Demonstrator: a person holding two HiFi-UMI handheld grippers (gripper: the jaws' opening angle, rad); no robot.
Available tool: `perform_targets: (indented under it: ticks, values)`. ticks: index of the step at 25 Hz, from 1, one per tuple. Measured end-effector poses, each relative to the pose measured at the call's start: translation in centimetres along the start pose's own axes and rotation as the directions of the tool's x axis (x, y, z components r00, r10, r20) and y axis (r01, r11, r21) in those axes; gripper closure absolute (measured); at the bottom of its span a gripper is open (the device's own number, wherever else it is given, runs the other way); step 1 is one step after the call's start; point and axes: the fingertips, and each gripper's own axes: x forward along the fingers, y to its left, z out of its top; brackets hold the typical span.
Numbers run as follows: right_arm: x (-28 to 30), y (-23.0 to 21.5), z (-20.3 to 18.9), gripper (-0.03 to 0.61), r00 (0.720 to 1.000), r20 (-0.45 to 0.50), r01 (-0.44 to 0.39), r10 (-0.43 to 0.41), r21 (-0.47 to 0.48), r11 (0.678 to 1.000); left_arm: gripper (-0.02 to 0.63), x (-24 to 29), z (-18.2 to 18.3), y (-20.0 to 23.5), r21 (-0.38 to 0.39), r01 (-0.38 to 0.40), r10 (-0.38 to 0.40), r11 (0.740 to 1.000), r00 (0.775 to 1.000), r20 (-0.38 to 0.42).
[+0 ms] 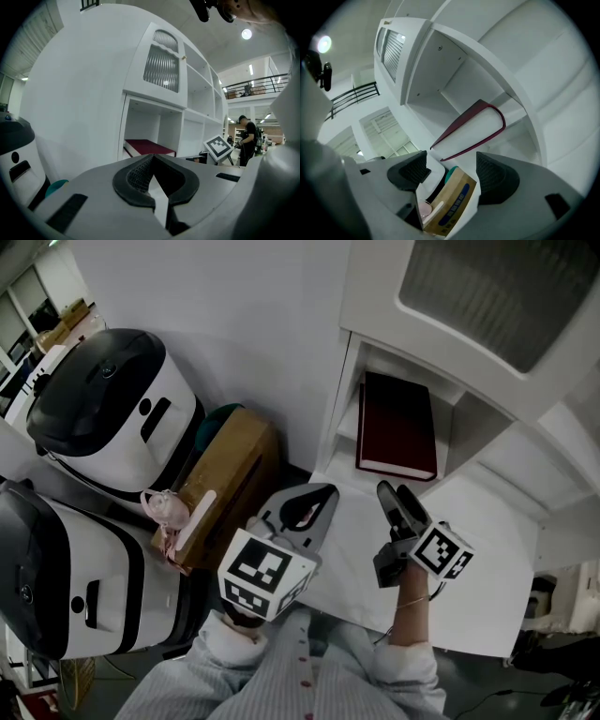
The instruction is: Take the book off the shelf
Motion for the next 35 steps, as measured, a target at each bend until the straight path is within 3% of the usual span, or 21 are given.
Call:
perform_targets:
  ticks: [4, 11, 22, 31, 35]
  values:
    - [0.4, -0.3, -0.2, 0.291, 1.0, 0.0, -0.02, 0.02, 0.091, 0.996, 0.604, 0.0, -0.2, 0.3, -0.001, -0.007, 0.007, 1.0, 1.0, -0.004]
    - [1.6, 0.9, 1.1, 0.275, 0.986, 0.081, -0.159, 0.144, 0.227, 0.961, 0.604, 0.2, -0.2, 0.8, -0.001, -0.013, 0.013, 1.0, 1.0, -0.008]
    - [3.1, -0.5, 1.3, 0.273, 0.982, 0.107, -0.186, 0.156, 0.372, 0.909, 0.604, 0.7, 0.1, 1.3, 0.004, -0.021, 0.021, 1.0, 1.0, -0.005]
    - [4.3, -1.2, 2.5, 0.275, 0.966, 0.189, -0.25, 0.175, 0.52, 0.817, 0.604, 1.3, -0.1, 1.9, -0.003, -0.028, 0.028, 1.0, 1.0, -0.006]
    - [5.1, -2.0, 2.3, 0.275, 0.968, 0.193, -0.243, 0.161, 0.555, 0.796, 0.604, 1.6, 0.1, 2.2, -0.002, -0.03, 0.03, 1.0, 1.0, -0.005]
